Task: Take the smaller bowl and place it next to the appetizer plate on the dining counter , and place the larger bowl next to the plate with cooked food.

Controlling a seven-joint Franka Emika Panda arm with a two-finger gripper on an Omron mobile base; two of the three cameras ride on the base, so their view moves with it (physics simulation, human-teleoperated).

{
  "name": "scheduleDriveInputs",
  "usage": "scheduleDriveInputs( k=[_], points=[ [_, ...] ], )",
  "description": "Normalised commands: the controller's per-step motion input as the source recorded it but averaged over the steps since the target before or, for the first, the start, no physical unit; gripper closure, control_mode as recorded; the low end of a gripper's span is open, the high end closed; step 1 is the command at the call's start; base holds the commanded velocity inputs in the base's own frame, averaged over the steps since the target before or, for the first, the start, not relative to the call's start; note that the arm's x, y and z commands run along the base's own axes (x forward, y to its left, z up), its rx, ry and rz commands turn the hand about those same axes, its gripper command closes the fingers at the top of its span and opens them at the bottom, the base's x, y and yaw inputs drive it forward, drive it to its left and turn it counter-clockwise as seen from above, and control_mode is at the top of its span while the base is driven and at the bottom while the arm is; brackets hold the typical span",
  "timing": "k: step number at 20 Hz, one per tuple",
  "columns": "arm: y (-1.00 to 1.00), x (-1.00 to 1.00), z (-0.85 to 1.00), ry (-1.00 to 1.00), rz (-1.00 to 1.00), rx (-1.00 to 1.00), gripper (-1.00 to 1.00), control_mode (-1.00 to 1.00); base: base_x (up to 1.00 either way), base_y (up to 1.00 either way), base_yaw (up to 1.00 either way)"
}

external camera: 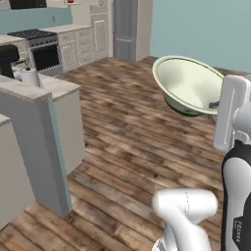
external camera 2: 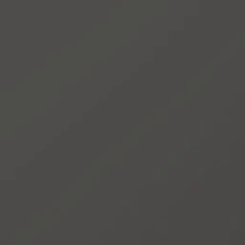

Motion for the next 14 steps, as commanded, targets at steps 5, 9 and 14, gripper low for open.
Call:
scheduleDriveInputs(
  k=[5,9,14],
  points=[
    [0.0,0.0,0.0,0.0,0.0,0.0,1.0,1.0,-0.55,1.0,-0.16],
    [0.0,0.0,0.0,0.0,0.0,0.0,1.0,1.0,-0.49,1.0,-0.19],
    [0.0,0.0,0.0,0.0,0.0,0.0,1.0,1.0,-0.3,1.0,-0.24]
  ],
)
